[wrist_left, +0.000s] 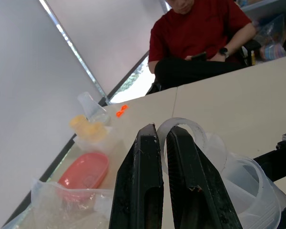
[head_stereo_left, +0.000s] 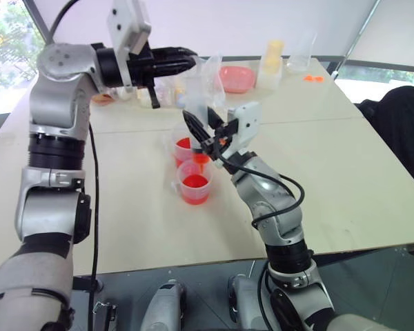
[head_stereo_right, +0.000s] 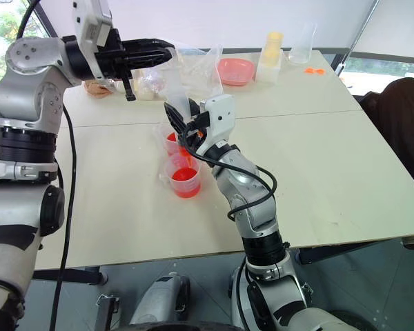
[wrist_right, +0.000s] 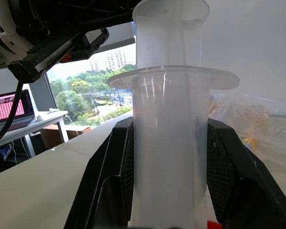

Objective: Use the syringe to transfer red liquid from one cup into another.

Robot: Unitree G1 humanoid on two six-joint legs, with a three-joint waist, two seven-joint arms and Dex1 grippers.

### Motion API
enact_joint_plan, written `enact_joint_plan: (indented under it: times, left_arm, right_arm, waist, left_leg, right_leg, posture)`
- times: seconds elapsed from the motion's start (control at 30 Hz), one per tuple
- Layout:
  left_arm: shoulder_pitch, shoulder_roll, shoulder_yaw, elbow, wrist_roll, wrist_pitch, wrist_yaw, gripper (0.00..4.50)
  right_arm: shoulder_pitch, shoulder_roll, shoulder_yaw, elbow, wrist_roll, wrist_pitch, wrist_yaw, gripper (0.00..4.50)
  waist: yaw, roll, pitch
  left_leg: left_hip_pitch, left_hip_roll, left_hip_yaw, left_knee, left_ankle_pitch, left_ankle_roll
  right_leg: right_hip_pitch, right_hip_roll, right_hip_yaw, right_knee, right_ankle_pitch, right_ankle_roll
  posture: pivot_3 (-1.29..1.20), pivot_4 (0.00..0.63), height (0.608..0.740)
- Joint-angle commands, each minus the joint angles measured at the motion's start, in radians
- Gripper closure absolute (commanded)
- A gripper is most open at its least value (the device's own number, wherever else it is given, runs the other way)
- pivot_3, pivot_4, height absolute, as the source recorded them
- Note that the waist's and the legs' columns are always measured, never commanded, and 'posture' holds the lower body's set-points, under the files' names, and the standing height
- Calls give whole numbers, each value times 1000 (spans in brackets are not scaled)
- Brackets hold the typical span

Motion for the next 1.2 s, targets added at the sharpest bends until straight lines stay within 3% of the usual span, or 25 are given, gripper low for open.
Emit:
enact_joint_plan:
  times: [0.03, 0.7, 1.13, 1.2]
  left_arm:
    - [7, -6, 5, -90, -55, 45, -42, 4468]
    - [161, 14, -61, -212, -49, 166, -115, 4468]
    - [155, -5, -40, -220, -71, 199, -109, 4468]
    - [141, 0, -22, -207, -78, 216, -110, 3727]
  right_arm:
    - [-19, 24, 28, -50, 11, -22, 20, 3064]
    - [-91, -19, -22, -63, -10, -44, 28, 3064]
    - [-110, -32, -28, -86, 5, -27, 26, 3064]
    - [-106, -34, -26, -98, 9, -25, 31, 3064]
  waist:
    - [0, 0, 0]
    - [1, 0, 0]
    - [1, 0, 0]
    - [1, 0, 0]
  left_leg:
    - [0, 0, 0, 0, 0, 0]
    - [0, 0, 0, 0, 0, 0]
    - [0, 0, 0, 0, 0, 0]
    - [0, 0, 0, 0, 0, 0]
  right_leg:
    - [0, 0, 0, 0, 0, 0]
    - [0, 0, 0, 0, 0, 0]
    - [0, 0, 0, 0, 0, 0]
    - [0, 0, 0, 0, 0, 0]
  posture:
    - [0, 150, 740]
    - [0, 150, 740]
    - [0, 150, 740]
    - [0, 150, 740]
